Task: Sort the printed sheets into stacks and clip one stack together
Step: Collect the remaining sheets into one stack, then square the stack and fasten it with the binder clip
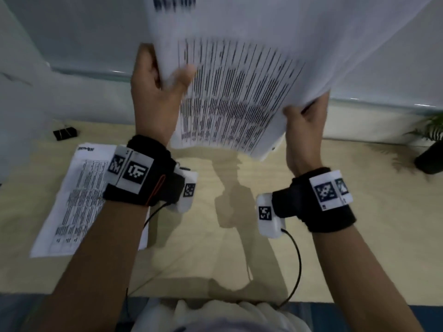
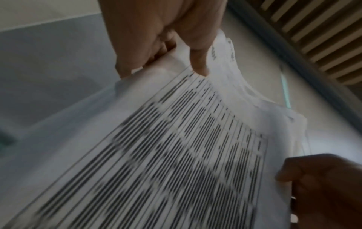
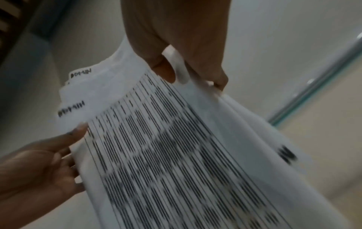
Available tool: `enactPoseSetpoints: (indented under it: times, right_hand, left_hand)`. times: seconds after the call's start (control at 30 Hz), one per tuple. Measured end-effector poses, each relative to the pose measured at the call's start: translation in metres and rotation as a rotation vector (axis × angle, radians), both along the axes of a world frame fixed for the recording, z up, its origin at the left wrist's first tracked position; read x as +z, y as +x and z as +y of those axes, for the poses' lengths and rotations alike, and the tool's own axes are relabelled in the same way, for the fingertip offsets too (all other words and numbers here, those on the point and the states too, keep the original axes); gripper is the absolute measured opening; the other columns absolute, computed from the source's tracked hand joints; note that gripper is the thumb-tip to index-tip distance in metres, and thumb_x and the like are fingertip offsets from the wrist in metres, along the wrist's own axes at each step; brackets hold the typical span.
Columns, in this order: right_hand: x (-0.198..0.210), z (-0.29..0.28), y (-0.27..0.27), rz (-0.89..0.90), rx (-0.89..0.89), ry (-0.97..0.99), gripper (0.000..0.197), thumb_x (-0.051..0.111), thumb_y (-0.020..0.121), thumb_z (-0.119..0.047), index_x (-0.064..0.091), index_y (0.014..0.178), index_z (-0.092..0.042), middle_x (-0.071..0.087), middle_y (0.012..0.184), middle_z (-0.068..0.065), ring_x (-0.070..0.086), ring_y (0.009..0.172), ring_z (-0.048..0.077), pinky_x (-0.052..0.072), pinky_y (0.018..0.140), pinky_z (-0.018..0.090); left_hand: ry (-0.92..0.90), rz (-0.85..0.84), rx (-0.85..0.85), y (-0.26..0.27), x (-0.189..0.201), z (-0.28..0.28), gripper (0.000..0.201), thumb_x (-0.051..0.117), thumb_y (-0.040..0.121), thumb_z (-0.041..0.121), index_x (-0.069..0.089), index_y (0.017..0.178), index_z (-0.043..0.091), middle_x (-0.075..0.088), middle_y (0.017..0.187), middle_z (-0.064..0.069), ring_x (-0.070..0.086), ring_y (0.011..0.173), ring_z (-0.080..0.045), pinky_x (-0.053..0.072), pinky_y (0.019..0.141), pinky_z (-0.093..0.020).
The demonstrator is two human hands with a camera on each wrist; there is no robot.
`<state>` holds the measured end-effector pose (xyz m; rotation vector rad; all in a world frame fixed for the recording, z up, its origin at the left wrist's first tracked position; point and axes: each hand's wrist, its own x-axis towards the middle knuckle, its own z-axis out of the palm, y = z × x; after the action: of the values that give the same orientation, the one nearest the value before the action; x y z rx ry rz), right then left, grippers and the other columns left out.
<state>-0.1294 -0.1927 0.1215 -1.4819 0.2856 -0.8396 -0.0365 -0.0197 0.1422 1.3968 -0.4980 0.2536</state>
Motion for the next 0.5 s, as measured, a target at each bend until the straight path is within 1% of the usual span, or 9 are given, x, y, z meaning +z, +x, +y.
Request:
enactPoseSetpoints:
  times: [0.07,0.13,0.2,0.27,0.3,0.37,0.4,0.47,0.5]
  right_hand:
    - [-0.02,0.005,-0.003,0.061,-0.016,0.056,0.046,0.04,0.071,0.01,0.038,0.105,-0.021,0.047,0.097,0.003,0.047,0.082,0.011,0.046,0.072,0.018]
    - [-0.036,0.01,-0.004,0.167,-0.024,0.073,0.036,0.04,0.07,0.006,0.037,0.092,-0.023,0.044,0.089,0.0,0.044,0.078,0.01,0.042,0.068,0.02]
    - [-0.049,0.015,0.0,0.296,-0.009,0.053,0.032,0.039,0.075,0.009,0.034,0.083,-0.022,0.04,0.082,-0.005,0.041,0.072,0.008,0.039,0.064,0.021]
    - [-0.057,0.02,0.005,0.379,0.007,0.003,0.026,0.034,0.079,0.013,0.032,0.086,-0.012,0.036,0.076,-0.006,0.038,0.066,0.007,0.036,0.061,0.023]
    - [-0.059,0.022,0.009,0.394,0.007,-0.022,0.025,0.032,0.08,0.013,0.031,0.089,-0.01,0.036,0.075,-0.006,0.037,0.066,0.007,0.036,0.062,0.025]
    - [-0.059,0.026,0.017,0.395,-0.003,-0.051,0.025,0.03,0.08,0.013,0.032,0.092,-0.009,0.038,0.074,-0.006,0.037,0.065,0.007,0.035,0.061,0.027]
    - [-0.057,0.028,0.021,0.378,-0.011,-0.048,0.026,0.029,0.08,0.013,0.032,0.093,-0.009,0.038,0.074,-0.007,0.038,0.065,0.007,0.035,0.061,0.027]
    - [-0.052,0.036,0.029,0.316,-0.028,-0.005,0.028,0.031,0.081,0.011,0.033,0.097,-0.011,0.04,0.077,-0.007,0.04,0.067,0.006,0.036,0.064,0.027]
    - [-0.05,0.042,0.032,0.265,-0.031,0.019,0.025,0.033,0.084,0.008,0.033,0.099,-0.012,0.041,0.079,-0.008,0.041,0.069,0.004,0.037,0.067,0.026]
  left_hand:
    - [-0.033,0.096,0.01,-0.001,-0.018,0.003,0.037,0.075,0.064,0.02,0.046,0.087,0.024,0.063,0.082,0.011,0.061,0.074,0.004,0.051,0.073,-0.016]
    - [-0.033,0.173,0.0,-0.004,-0.034,0.003,0.045,0.08,0.059,0.021,0.046,0.087,0.023,0.06,0.084,-0.001,0.062,0.073,0.001,0.051,0.072,-0.015]
    - [-0.063,0.256,-0.05,-0.007,-0.049,0.003,0.054,0.084,0.051,0.024,0.044,0.087,0.021,0.055,0.086,0.0,0.063,0.069,0.008,0.051,0.068,-0.009]
    - [-0.025,0.369,-0.105,-0.007,-0.067,0.003,0.062,0.083,0.047,0.038,0.047,0.094,0.02,0.057,0.097,0.001,0.064,0.082,0.007,0.054,0.072,-0.011]
    - [0.044,0.417,-0.115,-0.007,-0.076,0.004,0.069,0.084,0.048,0.041,0.051,0.104,0.017,0.06,0.107,-0.001,0.065,0.094,0.0,0.056,0.081,-0.019]
    - [0.186,0.484,-0.073,-0.007,-0.09,0.006,0.065,0.079,0.068,0.028,0.052,0.124,0.009,0.062,0.122,-0.004,0.062,0.111,-0.018,0.052,0.095,-0.032]
    - [0.23,0.508,-0.01,-0.005,-0.093,0.009,0.053,0.07,0.079,0.018,0.053,0.128,0.006,0.062,0.122,-0.005,0.061,0.11,-0.022,0.053,0.092,-0.028]
    - [0.284,0.478,0.109,0.004,-0.092,0.018,0.038,0.055,0.091,0.008,0.051,0.129,0.003,0.061,0.119,-0.009,0.062,0.094,-0.019,0.053,0.065,-0.008]
    - [0.289,0.448,0.145,0.009,-0.084,0.024,0.038,0.051,0.093,0.008,0.049,0.13,0.003,0.059,0.117,-0.007,0.059,0.089,-0.016,0.048,0.056,-0.003]
